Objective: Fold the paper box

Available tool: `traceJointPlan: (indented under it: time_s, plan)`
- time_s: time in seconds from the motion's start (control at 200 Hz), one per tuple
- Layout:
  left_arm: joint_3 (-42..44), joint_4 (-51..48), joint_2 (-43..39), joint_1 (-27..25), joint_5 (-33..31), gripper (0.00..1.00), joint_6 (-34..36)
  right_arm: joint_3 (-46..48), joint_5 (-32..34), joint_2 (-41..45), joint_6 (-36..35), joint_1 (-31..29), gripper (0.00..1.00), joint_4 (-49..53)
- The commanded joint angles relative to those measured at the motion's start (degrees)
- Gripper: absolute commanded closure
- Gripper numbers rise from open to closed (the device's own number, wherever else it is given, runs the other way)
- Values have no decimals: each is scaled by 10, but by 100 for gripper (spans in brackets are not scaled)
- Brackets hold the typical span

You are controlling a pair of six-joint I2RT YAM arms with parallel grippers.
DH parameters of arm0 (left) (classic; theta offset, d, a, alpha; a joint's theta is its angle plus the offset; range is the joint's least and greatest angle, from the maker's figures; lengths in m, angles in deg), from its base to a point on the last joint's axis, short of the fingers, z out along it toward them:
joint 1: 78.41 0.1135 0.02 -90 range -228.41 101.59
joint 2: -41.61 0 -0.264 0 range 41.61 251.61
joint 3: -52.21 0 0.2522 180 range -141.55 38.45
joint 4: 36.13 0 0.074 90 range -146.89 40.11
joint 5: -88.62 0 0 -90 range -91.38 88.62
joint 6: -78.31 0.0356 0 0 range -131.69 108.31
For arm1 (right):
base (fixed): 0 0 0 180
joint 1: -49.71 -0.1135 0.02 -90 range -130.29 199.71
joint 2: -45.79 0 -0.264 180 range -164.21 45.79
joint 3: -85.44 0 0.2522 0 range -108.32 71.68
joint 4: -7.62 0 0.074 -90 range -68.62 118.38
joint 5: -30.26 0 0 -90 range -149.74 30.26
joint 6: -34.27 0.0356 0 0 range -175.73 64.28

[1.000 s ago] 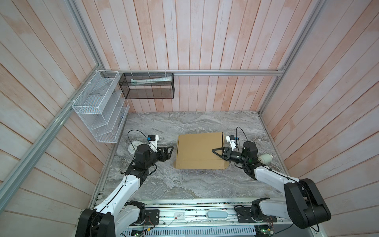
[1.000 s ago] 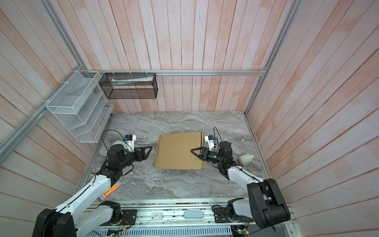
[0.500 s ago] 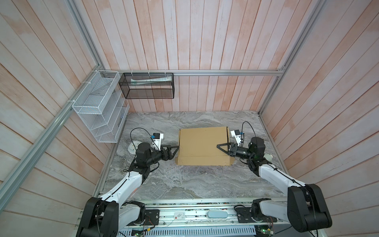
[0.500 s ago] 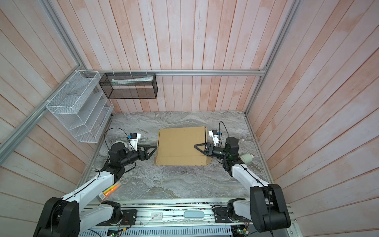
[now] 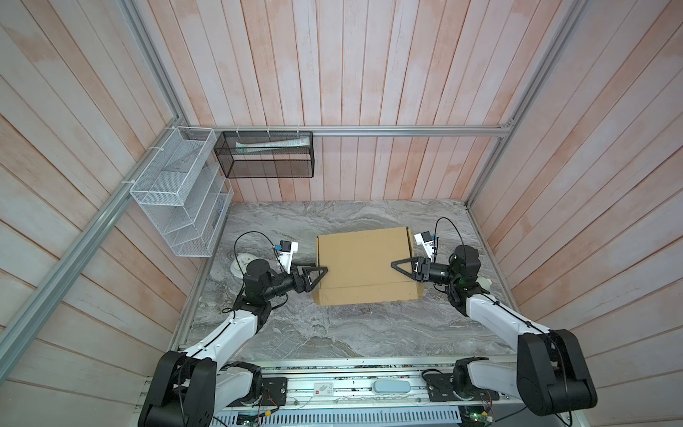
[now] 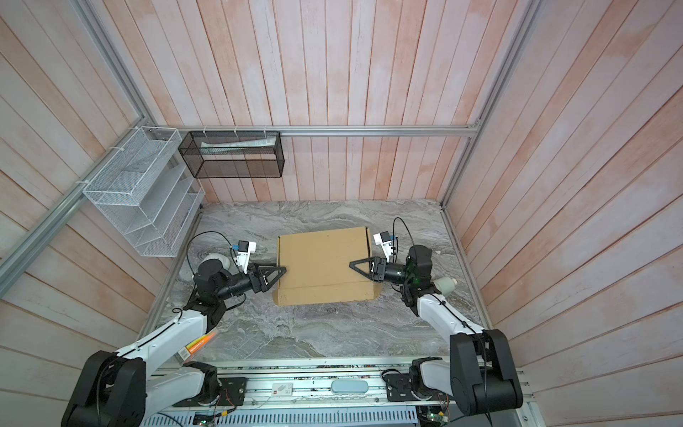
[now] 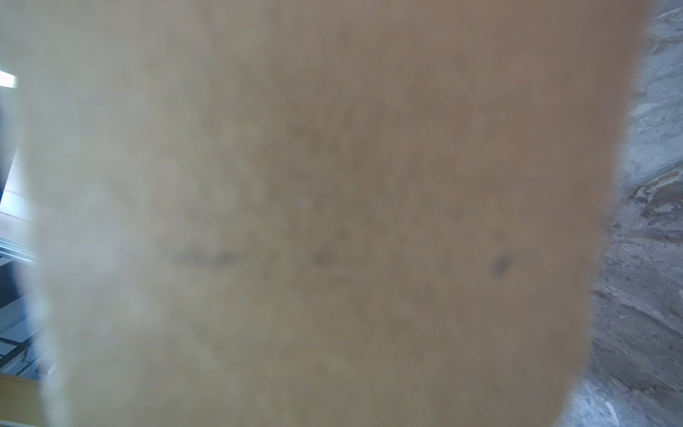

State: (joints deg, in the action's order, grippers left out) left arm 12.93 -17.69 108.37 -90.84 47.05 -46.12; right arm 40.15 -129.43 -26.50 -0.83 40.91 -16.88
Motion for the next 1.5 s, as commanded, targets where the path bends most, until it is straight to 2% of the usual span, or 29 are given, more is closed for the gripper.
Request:
traceJointPlan:
  time_s: [0.0, 0.57, 1.496]
  plan:
    - [9, 36, 6, 2, 32, 3, -27, -23, -27, -5, 8, 3, 48, -42]
    - [12, 147, 15, 1, 103, 4, -143, -49, -48, -22, 14, 2, 50, -60]
    - [4, 205, 38, -18, 111, 5, -195, -93, -31, -93, 28, -30, 51, -99]
